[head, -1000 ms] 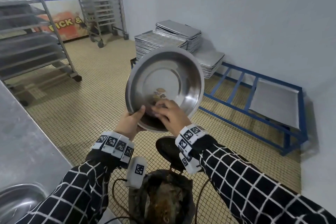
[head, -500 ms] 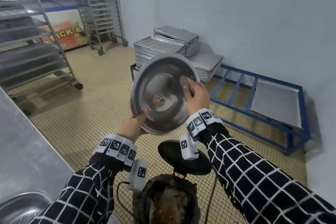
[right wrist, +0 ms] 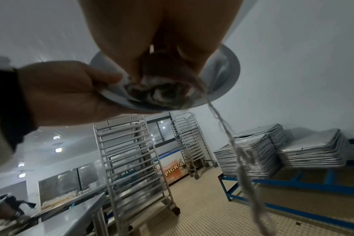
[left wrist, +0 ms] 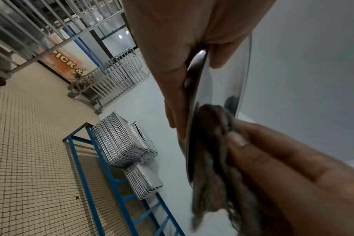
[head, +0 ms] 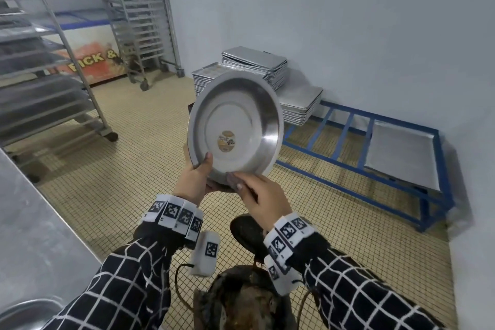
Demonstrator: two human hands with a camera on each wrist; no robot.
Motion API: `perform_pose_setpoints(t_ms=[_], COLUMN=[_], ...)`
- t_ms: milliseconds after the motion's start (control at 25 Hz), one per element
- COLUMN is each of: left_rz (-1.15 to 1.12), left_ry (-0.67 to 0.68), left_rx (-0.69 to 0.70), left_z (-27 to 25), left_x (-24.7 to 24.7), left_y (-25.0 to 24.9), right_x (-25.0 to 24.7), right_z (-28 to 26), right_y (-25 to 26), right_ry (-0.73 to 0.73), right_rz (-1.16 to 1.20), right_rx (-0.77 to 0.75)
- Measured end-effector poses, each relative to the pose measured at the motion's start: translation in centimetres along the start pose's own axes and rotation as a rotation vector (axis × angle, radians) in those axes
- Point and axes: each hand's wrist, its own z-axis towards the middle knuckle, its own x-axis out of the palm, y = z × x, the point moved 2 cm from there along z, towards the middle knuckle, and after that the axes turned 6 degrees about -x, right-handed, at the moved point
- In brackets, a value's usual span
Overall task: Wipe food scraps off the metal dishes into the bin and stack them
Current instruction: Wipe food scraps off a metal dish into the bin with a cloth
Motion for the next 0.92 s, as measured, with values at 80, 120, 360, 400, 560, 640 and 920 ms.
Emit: perform_pose_setpoints(t_ms=[80, 120, 360, 400, 560, 640, 920], left_rz=[-0.003, -0.014, -0.043, -0.02, 0.039, 0.056, 0.041], left_ry=[-0.01, -0.015, -0.102, -0.091, -0.015, -0.017, -0.062], left_rx=[-0.014, -0.009, 0.005, 0.007, 0.016, 0.022, 0.018], left_z=[0.2, 0.3, 0.5, 0.5, 0.2, 0.2, 0.1], left_x=[0.5, 0.7, 0.6, 0.5, 0.8, 0.8, 1.0], left_y=[0.2, 0.3, -0.2, -0.3, -0.2, 0.1, 0.3], right_x=[0.5, 1.3, 2.9, 2.8, 1.5, 0.7, 2.9], right_z=[-1.0, -1.3, -0.1, 0.4, 1.7, 1.8, 1.4], right_y=[1.2, 2.0, 2.3, 1.4, -2.4, -3.2, 3.1], right_ry=[-0.131, -0.139, 0.137, 0.172, 0.196, 0.178, -0.013], right_rz=[0.058, 0.067, -0.207, -0.26, -0.417, -0.453, 0.046], right_rx=[0.03, 0.026, -0.003, 0.003, 0.067, 0.155, 0.048])
